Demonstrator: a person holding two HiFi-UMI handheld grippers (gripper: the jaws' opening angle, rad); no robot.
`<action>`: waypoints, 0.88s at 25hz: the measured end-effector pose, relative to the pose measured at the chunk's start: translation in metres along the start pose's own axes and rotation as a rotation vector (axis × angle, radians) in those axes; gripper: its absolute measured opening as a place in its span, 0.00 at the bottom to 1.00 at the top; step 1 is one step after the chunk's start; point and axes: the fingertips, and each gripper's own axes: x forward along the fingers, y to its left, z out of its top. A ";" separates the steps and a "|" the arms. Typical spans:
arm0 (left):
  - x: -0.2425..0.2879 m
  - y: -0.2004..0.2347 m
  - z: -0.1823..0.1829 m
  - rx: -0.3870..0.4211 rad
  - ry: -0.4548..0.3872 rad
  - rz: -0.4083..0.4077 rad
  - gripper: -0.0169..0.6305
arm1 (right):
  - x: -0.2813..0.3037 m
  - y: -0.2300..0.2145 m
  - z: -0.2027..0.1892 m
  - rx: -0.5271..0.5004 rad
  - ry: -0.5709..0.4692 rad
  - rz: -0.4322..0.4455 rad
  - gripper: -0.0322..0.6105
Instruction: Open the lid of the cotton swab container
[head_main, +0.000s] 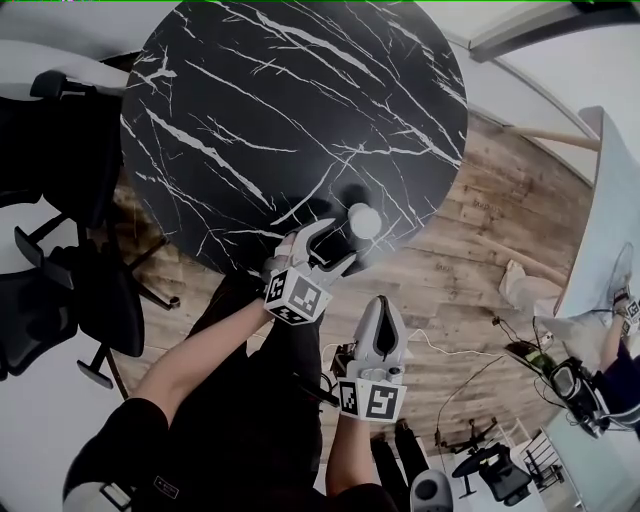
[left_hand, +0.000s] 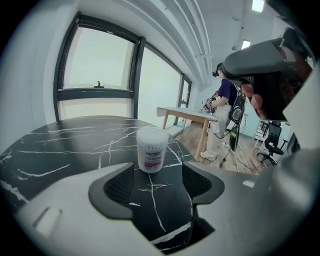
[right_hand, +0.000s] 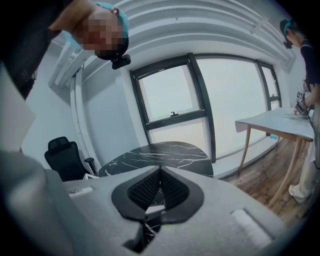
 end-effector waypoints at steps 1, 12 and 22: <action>0.001 0.001 0.000 -0.002 0.001 0.002 0.48 | 0.000 -0.001 0.000 0.000 0.000 -0.001 0.05; 0.016 0.009 -0.007 0.015 0.035 -0.047 0.50 | 0.003 -0.008 -0.002 0.005 0.012 -0.002 0.05; 0.019 0.010 0.000 0.121 0.044 -0.096 0.50 | 0.007 -0.007 -0.001 0.013 0.016 -0.004 0.05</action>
